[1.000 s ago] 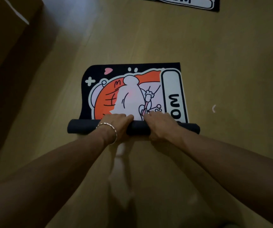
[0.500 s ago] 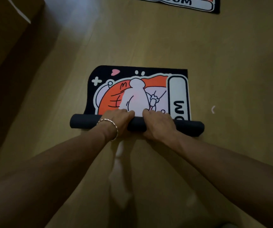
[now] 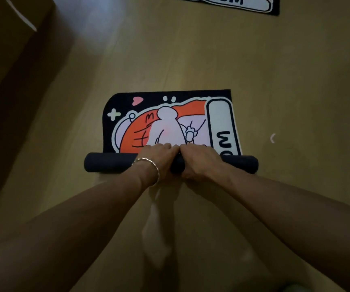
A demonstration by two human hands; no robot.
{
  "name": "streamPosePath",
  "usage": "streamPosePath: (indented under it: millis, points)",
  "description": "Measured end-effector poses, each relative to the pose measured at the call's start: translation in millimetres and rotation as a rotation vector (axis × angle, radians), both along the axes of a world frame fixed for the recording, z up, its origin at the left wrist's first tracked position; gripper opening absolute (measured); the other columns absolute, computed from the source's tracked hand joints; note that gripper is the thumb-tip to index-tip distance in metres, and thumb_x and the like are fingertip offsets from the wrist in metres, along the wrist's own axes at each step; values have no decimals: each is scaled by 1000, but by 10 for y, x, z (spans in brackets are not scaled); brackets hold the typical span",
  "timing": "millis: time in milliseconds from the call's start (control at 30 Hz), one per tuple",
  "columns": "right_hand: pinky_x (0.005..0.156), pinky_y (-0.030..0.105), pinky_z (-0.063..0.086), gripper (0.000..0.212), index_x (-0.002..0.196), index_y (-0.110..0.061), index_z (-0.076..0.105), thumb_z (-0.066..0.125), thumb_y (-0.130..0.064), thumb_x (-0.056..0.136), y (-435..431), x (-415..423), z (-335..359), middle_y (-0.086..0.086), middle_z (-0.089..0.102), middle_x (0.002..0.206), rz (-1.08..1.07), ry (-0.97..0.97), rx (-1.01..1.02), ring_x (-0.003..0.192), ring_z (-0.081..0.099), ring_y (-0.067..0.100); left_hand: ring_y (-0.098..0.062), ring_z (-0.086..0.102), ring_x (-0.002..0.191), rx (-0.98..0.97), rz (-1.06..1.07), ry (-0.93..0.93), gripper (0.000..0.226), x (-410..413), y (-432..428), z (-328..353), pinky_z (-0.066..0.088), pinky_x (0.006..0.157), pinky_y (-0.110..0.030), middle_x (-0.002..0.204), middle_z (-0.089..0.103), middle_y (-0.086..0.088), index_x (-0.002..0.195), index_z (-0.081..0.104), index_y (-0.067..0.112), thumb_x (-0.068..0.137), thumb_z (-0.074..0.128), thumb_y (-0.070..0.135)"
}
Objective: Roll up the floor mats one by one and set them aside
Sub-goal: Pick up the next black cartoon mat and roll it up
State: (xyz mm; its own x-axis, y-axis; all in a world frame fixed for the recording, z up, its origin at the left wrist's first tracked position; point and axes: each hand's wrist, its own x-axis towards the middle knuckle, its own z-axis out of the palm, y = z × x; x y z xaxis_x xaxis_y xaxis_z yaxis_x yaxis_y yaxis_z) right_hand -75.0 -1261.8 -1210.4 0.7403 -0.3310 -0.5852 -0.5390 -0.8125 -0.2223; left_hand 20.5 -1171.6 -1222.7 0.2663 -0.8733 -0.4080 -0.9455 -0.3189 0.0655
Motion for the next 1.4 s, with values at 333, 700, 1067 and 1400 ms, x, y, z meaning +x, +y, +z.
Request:
streamPosePath:
  millis: [333, 700, 1067, 1400]
  points:
    - [91, 41, 43, 50, 125, -21, 43, 68, -28, 82, -23, 15, 3, 4, 57, 115, 54, -2, -66, 101, 57, 24, -23, 60, 92, -21, 57, 41, 41, 2, -6, 18, 49, 76, -35, 106, 60, -3, 119, 42, 21, 87, 59, 41]
    - [88, 39, 46, 51, 125, -19, 43, 69, -29, 81, -8, 13, 38, 3, 55, 108, 72, 61, -25, 95, 57, 21, -23, 58, 96, -48, 38, 44, 41, -36, 62, -24, 48, 79, -35, 110, 58, -3, 122, 40, 20, 89, 57, 38]
    - [87, 41, 45, 58, 125, -21, 41, 70, -39, 79, -61, 29, 47, 3, 57, 116, 135, -77, -169, 99, 59, 24, -21, 56, 92, -107, 84, 60, 50, 86, 119, 4, 47, 74, -33, 105, 56, 0, 119, 44, 25, 80, 61, 51]
    - [91, 40, 41, 67, 124, -21, 42, 76, -47, 72, -1, 48, 93, 2, 54, 118, 164, -87, -153, 104, 54, 22, -18, 59, 84, 45, 143, 174, 45, 144, 63, 69, 50, 74, -32, 100, 63, 1, 110, 53, 26, 75, 68, 51]
